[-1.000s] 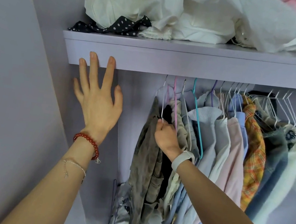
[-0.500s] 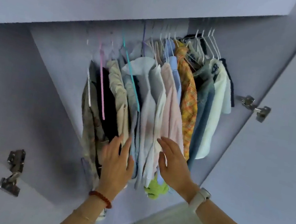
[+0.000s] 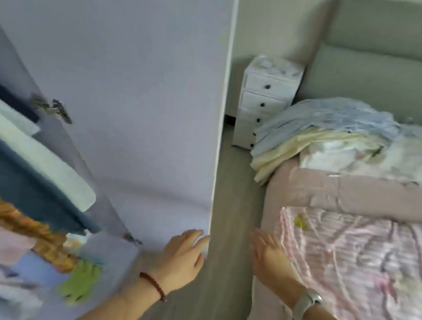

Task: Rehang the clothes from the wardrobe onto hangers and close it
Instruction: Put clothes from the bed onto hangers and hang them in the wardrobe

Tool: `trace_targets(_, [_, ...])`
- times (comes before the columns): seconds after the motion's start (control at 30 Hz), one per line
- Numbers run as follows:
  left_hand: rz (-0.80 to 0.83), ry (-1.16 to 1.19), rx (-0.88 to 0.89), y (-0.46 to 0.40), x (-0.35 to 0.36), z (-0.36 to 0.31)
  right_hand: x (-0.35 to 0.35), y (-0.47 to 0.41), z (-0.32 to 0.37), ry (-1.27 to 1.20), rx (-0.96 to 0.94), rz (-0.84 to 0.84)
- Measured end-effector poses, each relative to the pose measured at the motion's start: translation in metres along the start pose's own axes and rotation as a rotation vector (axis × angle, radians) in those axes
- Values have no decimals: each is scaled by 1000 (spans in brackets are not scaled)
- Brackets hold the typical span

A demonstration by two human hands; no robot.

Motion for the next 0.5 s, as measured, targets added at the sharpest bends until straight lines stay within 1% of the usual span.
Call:
trace_targets(0.07, [19,55,119,-51,19,-49,-24,-3,-60,18,143,-46])
trace_targets(0.13, [28,103,179,-99,30,-90,-46,-5,-110,23,290,-88])
trace_targets(0.3, [7,157,190,-213,49,-154,-85,-29,-197,-22,514,-156])
trace_targets(0.5, [9,214,152,-343,62,-179,-111,-102,-264,-98,675,-243])
Point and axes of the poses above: each hand's wrist, its own y-axis away from the middle knuckle, its own x-axis out of the palm, z = x × y, the point moved 3 cm from there along -y, towards the middle knuckle, and after that the axes turned 13 degrees about -z, right-handed, at the moved point
